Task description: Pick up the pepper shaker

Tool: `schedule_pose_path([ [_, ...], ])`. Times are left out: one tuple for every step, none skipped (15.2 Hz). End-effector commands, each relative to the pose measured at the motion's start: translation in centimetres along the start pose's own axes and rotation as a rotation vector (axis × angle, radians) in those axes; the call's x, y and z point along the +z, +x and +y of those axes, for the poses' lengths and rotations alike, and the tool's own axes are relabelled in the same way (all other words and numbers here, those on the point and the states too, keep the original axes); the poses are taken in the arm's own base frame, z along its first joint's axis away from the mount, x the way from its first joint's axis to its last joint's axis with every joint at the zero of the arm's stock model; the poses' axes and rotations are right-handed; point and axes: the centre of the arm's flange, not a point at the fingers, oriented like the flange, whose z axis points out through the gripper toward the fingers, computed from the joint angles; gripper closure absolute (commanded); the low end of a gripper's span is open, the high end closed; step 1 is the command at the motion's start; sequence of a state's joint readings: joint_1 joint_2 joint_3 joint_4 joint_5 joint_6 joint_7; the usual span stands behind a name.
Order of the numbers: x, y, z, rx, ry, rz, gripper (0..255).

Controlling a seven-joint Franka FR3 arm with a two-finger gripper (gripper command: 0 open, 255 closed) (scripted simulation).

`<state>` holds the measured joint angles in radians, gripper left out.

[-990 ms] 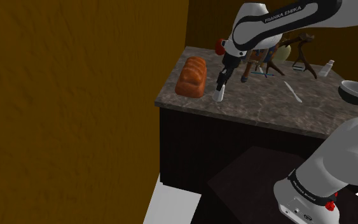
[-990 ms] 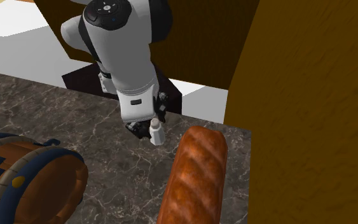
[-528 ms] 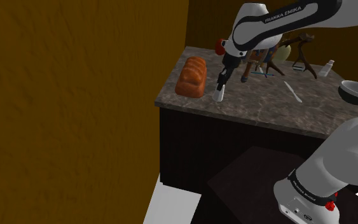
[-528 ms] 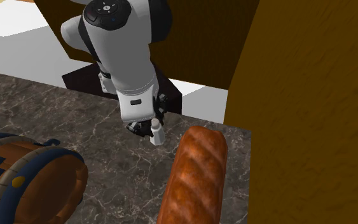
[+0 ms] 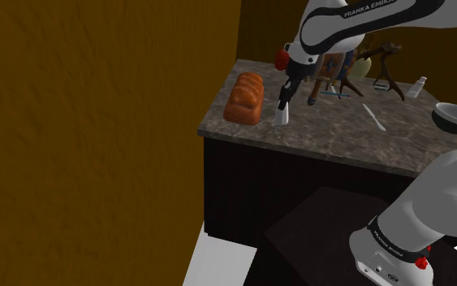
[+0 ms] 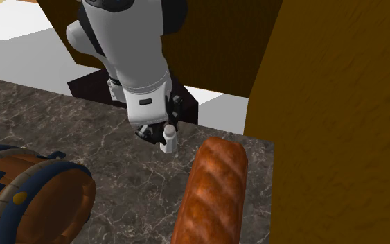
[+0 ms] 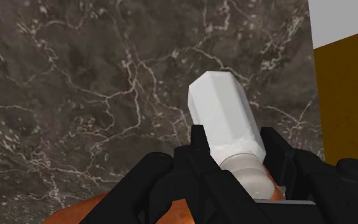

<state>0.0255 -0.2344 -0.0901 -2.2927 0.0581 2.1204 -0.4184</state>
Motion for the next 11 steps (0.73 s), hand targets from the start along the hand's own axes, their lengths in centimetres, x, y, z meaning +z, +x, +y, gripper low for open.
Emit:
schedule_pose_path([
  [-1.1,0.1,0.0,0.000,0.000,0.000,255],
  [-1.6,0.1,0.0,0.000,0.000,0.000,255],
  [-2.1,0.2,-0.1,0.000,0.000,0.000,255],
  [-2.6,0.2,-0.1,0.000,0.000,0.000,255],
  [-3.2,0.3,-0.1,0.000,0.000,0.000,255],
  [-3.7,0.3,-0.1,0.000,0.000,0.000,255],
  [-4.2,0.4,-0.1,0.000,0.000,0.000,255],
  [-4.7,0.4,-0.2,0.000,0.000,0.000,255],
  [-5.3,0.4,-0.2,0.000,0.000,0.000,255],
  [-5.3,0.4,-0.2,0.000,0.000,0.000,255],
  [-5.3,0.5,-0.2,0.000,0.000,0.000,255],
])
